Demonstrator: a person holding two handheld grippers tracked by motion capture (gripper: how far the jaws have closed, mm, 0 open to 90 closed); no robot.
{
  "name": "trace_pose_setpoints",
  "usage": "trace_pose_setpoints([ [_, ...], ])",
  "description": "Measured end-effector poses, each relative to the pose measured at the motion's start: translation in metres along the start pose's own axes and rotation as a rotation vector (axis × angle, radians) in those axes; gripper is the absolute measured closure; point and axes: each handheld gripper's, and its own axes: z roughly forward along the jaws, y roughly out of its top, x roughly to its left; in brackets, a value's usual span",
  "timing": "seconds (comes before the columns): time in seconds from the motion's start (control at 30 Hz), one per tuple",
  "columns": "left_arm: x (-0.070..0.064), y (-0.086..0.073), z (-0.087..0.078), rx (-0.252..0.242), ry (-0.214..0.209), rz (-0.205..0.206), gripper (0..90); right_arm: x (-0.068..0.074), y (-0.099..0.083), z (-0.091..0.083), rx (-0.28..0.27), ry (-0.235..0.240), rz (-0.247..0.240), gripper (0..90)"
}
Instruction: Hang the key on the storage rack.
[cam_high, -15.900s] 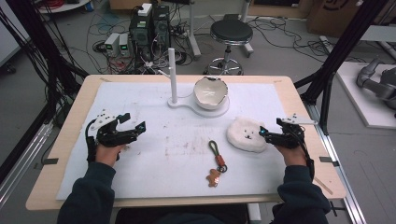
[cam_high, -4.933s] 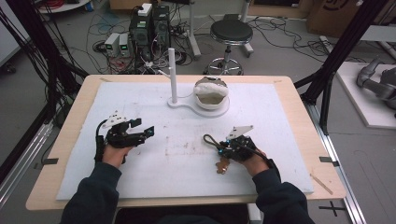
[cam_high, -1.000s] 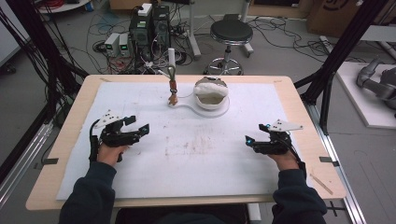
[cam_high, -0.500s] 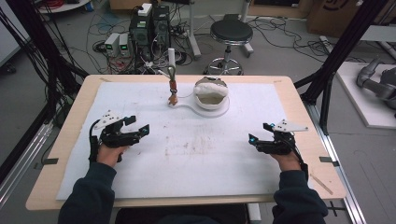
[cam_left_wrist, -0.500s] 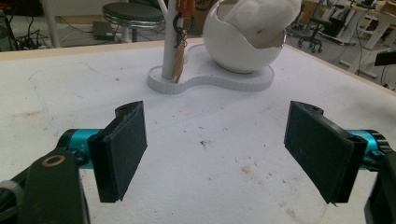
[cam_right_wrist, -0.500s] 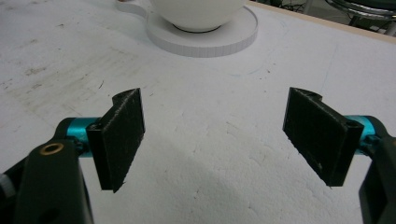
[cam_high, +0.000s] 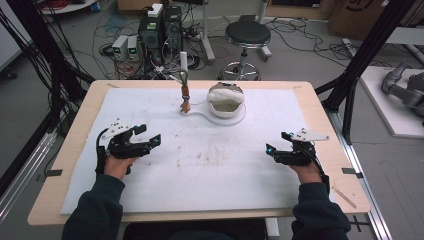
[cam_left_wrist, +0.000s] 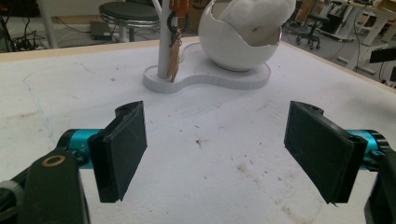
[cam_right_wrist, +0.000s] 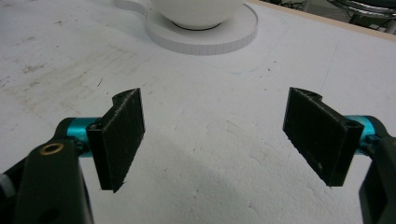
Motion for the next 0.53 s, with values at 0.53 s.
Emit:
trace_pose_setpoints([
  [0.53, -0.0009, -0.0008, 0.0033, 0.009, 0.006, 0.000, 21.6, -0.0027, 0.0002, 0.0022, -0.006, 0.007, -0.008, 21.0],
])
